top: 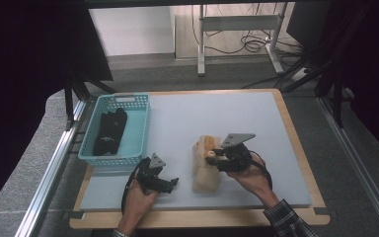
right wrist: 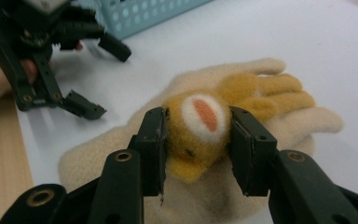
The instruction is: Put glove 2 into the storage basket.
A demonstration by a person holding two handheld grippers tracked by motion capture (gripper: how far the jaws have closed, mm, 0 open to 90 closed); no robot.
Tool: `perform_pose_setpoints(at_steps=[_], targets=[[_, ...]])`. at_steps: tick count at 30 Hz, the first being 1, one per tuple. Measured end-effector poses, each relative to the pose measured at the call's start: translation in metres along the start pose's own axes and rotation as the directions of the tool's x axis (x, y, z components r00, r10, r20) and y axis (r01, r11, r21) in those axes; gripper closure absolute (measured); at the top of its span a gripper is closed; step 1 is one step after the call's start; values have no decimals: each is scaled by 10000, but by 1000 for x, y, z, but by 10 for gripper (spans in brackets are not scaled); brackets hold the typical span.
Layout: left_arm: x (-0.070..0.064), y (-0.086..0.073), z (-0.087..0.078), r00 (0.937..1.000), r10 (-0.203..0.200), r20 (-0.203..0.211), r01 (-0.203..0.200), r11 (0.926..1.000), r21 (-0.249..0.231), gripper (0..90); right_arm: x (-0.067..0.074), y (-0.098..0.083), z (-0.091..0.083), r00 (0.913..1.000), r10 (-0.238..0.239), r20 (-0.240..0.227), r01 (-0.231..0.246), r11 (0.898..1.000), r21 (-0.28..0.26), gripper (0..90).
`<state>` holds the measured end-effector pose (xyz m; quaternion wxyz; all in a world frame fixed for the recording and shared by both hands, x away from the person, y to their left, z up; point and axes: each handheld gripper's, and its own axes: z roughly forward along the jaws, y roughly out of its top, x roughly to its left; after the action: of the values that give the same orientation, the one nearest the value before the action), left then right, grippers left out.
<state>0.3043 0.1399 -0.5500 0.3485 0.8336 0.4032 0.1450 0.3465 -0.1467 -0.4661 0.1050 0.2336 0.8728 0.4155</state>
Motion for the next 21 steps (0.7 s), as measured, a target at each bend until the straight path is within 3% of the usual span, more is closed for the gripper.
perform_pose_setpoints(at_steps=[6,10,16,21], targets=[[0,0,0,10000,46,0,-46,10000,20,25,5,-8,27,9998,-173,-128,180,9981,592,569],[0,0,0,10000,30,-1,-30,10000,17,25,5,-15,37,9997,2,-239,15,9975,700,524],[0,0,0,10000,59,-11,-59,10000,18,25,-1,-14,19,9998,160,-143,-155,9994,307,479],[0,0,0,10000,28,3,-28,10000,20,25,-15,-24,1,9973,725,70,-725,9974,6,497]])
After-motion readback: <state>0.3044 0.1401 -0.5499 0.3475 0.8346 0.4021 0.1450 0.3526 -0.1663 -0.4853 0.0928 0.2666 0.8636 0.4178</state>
